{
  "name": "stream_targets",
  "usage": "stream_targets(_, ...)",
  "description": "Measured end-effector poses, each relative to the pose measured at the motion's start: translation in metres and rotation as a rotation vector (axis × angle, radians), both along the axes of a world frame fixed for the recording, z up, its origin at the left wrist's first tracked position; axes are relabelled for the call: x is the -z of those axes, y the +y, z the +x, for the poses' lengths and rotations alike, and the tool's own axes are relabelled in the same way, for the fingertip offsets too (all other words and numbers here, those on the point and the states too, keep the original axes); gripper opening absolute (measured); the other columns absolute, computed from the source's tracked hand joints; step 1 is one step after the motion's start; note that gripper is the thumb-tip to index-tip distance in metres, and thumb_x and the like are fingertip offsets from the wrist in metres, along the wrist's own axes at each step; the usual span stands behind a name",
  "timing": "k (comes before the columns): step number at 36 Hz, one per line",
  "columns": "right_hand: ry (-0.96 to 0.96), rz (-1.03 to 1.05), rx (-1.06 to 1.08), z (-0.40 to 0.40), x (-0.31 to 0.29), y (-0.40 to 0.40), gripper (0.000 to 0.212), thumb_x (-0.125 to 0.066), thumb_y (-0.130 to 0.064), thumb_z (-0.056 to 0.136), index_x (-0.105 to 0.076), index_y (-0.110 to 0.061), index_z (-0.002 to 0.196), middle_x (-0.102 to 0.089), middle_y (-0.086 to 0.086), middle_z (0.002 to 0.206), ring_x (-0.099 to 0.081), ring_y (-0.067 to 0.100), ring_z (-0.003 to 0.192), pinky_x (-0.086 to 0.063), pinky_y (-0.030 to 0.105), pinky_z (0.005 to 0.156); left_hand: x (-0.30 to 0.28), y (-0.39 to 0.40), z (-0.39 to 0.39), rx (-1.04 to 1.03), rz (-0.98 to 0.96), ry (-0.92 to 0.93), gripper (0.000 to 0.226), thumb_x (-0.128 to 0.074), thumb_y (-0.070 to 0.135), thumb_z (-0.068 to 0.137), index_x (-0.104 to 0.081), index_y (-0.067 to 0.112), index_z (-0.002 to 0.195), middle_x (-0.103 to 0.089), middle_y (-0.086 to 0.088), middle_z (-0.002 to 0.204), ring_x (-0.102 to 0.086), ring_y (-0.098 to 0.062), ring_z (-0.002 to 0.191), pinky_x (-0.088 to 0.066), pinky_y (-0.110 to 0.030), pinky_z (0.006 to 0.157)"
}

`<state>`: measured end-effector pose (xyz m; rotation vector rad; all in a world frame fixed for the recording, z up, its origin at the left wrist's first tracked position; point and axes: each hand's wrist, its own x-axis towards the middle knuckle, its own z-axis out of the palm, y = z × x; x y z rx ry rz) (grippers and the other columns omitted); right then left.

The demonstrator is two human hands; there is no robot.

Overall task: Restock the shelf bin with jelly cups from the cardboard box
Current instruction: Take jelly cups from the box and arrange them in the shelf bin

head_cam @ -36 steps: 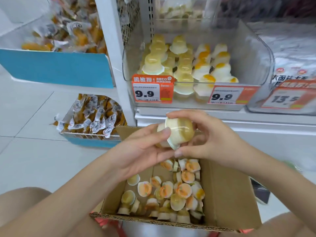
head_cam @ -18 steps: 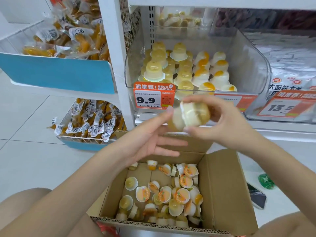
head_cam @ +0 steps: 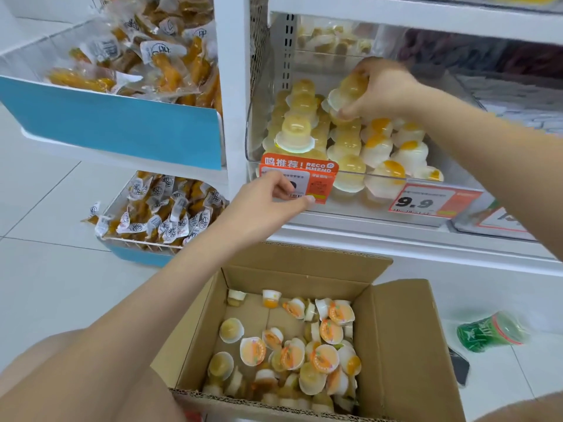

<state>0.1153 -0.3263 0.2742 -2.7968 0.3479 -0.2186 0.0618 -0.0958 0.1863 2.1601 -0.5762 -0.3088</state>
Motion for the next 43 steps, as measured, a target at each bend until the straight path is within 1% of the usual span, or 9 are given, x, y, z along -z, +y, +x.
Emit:
stream_targets(6,0.133,-0.092,-0.015,0.013,0.002,0.0,0.086,-0.079,-0.043,0.069,-0.037,-0.014,0.138,-0.053,0.006,0.117,-0.054,0.023,0.086,-0.044,0.028,0.058,0.0,0.0,0.003,0.014,0.028,-0.026,0.037,-0.063,0.05,0.082,-0.057,0.02,0.102,-0.06,0.01,0.101,-0.052,0.005,0.088,-0.038,-0.008,0.068)
stream_targets(10,0.162,-0.126,-0.035,0.016,0.008,0.0,0.088,-0.08,-0.041,0.069,-0.037,-0.012,0.14,-0.051,0.012,0.13,-0.054,0.032,0.109,-0.047,0.035,0.079,0.0,-0.001,0.003,0.016,0.036,-0.029,0.038,-0.062,0.051,0.082,-0.055,0.02,0.103,-0.06,0.009,0.103,-0.052,0.003,0.087,-0.037,-0.008,0.065)
stream_targets(20,0.223,-0.159,-0.028,0.019,0.011,0.001,0.092,-0.081,-0.041,0.069,-0.034,-0.013,0.143,-0.048,0.012,0.136,-0.051,0.032,0.118,-0.045,0.037,0.087,0.002,0.002,0.001,0.062,0.039,-0.048,0.038,-0.062,0.049,0.083,-0.051,0.022,0.106,-0.054,0.009,0.108,-0.05,0.002,0.085,-0.04,-0.012,0.071)
stream_targets(26,0.263,-0.17,-0.042,0.02,0.01,0.005,0.092,-0.081,-0.04,0.069,-0.034,-0.012,0.143,-0.053,0.013,0.129,-0.057,0.029,0.098,-0.047,0.035,0.077,0.003,0.003,0.002,0.082,0.035,-0.069,0.037,-0.063,0.046,0.083,-0.05,0.021,0.107,-0.053,0.008,0.107,-0.049,0.004,0.08,-0.038,-0.01,0.068)
stream_targets(29,0.289,-0.19,-0.049,0.02,0.01,0.009,0.09,-0.081,-0.04,0.069,-0.036,-0.011,0.141,-0.054,0.012,0.126,-0.056,0.032,0.103,-0.046,0.035,0.078,0.003,0.003,0.002,0.081,0.03,-0.071,0.036,-0.064,0.045,0.083,-0.051,0.021,0.107,-0.053,0.009,0.106,-0.049,0.004,0.081,-0.038,-0.009,0.068)
stream_targets(33,0.313,-0.189,-0.054,0.021,0.013,0.013,0.083,-0.082,-0.037,0.069,-0.041,-0.008,0.136,-0.056,0.01,0.108,-0.056,0.028,0.088,-0.045,0.034,0.071,0.003,0.003,0.003,0.079,0.028,-0.071,0.036,-0.064,0.045,0.083,-0.051,0.021,0.106,-0.053,0.009,0.104,-0.05,0.001,0.085,-0.039,-0.01,0.071)
stream_targets(36,0.31,-0.173,-0.057,0.023,0.015,0.011,0.084,-0.082,-0.035,0.069,-0.04,-0.009,0.137,-0.056,0.009,0.11,-0.059,0.029,0.089,-0.047,0.034,0.071,0.002,0.004,0.004,0.079,0.026,-0.072,0.037,-0.064,0.045,0.083,-0.052,0.02,0.107,-0.053,0.009,0.105,-0.051,0.0,0.086,-0.041,-0.014,0.073)
stream_targets(39,0.259,-0.141,-0.077,0.019,0.015,0.005,0.088,-0.083,-0.035,0.068,-0.037,-0.016,0.14,-0.052,0.009,0.131,-0.056,0.03,0.108,-0.048,0.037,0.085,0.002,0.005,0.003,0.083,0.041,-0.079,0.037,-0.065,0.044,0.083,-0.053,0.018,0.107,-0.054,0.007,0.105,-0.053,-0.006,0.09,-0.045,-0.022,0.077)
stream_targets(43,-0.005,-0.013,-0.082,-0.009,0.009,0.007,0.074,-0.08,-0.029,0.072,-0.045,-0.015,0.136,-0.055,0.004,0.128,-0.054,0.021,0.115,-0.046,0.03,0.095,-0.002,0.008,-0.001,0.079,0.027,-0.139,0.027,-0.067,0.04,0.082,-0.058,0.017,0.091,-0.06,0.009,0.091,-0.057,-0.008,0.085,-0.048,-0.025,0.075)
